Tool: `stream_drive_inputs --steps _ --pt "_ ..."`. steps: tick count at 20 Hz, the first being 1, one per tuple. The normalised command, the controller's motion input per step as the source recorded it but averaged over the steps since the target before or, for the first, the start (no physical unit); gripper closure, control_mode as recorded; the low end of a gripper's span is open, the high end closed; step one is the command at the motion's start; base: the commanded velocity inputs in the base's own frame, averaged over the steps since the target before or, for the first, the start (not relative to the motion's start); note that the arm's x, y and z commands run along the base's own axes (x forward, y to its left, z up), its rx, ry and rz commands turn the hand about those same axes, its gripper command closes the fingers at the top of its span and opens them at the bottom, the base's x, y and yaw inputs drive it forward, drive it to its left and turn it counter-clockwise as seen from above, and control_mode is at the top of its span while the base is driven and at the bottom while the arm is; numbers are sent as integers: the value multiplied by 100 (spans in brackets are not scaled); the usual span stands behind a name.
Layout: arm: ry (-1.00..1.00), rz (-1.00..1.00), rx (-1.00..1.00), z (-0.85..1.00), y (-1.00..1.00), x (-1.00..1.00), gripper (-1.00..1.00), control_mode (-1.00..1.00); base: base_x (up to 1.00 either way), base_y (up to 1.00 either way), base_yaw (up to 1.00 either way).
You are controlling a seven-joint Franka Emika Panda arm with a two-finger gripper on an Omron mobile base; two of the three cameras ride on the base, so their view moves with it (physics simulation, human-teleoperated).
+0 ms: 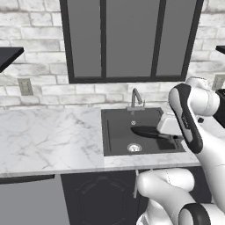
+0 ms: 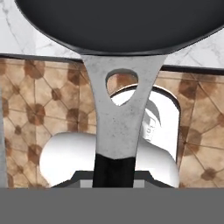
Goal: Move the pot and pan from the stove into the sink.
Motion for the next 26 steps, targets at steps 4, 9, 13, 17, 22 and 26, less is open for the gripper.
stream_drive_inputs --steps 4,9,13,17,22,26 --pt "-35 0 -1 -7 0 -16 100 -100 0 0 0" --pt "-34 3 -8 -23 1 -25 100 -100 0 0 0" --pt "-25 3 -7 -19 0 -4 100 -100 0 0 0" --pt "-10 1 -1 -8 0 0 100 -100 0 0 0" --pt "0 0 -1 -2 1 0 100 -100 0 0 0" --pt "1 0 -6 -14 0 0 100 -100 0 0 0"
